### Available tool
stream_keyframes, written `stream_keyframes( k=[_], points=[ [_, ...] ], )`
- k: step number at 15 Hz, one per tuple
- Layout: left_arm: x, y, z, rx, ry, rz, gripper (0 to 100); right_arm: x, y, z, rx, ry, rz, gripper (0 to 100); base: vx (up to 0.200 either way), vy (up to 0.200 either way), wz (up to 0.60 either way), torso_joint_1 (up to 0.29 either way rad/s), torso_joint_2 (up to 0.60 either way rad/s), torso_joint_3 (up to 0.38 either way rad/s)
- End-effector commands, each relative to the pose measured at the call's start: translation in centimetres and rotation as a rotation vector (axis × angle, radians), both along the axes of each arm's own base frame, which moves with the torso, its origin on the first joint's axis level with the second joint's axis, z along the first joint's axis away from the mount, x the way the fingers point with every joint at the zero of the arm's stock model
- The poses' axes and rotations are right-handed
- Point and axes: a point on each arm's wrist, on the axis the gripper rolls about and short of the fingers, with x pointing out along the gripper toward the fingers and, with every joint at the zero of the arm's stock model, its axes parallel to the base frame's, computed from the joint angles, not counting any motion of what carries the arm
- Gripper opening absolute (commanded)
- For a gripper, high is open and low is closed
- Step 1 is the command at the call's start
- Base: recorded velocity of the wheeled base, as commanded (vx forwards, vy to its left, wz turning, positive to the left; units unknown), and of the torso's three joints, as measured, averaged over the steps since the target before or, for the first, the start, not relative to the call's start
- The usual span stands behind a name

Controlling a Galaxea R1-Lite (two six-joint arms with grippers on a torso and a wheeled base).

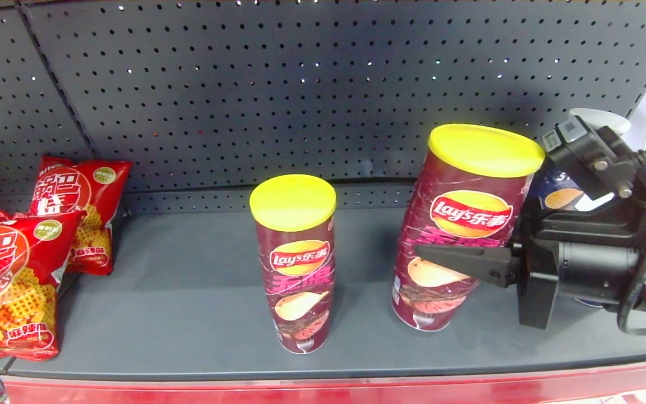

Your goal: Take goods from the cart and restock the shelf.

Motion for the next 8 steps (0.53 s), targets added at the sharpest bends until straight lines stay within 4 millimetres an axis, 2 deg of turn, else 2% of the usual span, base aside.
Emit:
stream_keyframes(
  k=[1,4,7,8],
  points=[
    [0.0,0.0,-0.1,-0.027,0.013,0.003,100,0.2,-0.1,0.0,0.004,0.004,-0.010,0,0.000,0.000,0.00,0.000,0.00,0.000],
    [0.0,0.0,-0.2,-0.027,0.012,0.009,100,0.7,-0.3,0.1,0.022,0.032,-0.036,0,0.000,0.000,0.00,0.000,0.00,0.000],
    [0.0,0.0,-0.2,-0.024,0.012,0.007,100,2.9,-1.0,0.9,0.042,0.020,-0.111,0,0.000,0.000,0.00,0.000,0.00,0.000],
    [0.0,0.0,-0.2,-0.024,0.012,0.007,100,5.2,-0.6,1.2,0.063,-0.010,-0.141,0,0.000,0.000,0.00,0.000,0.00,0.000]
  ],
)
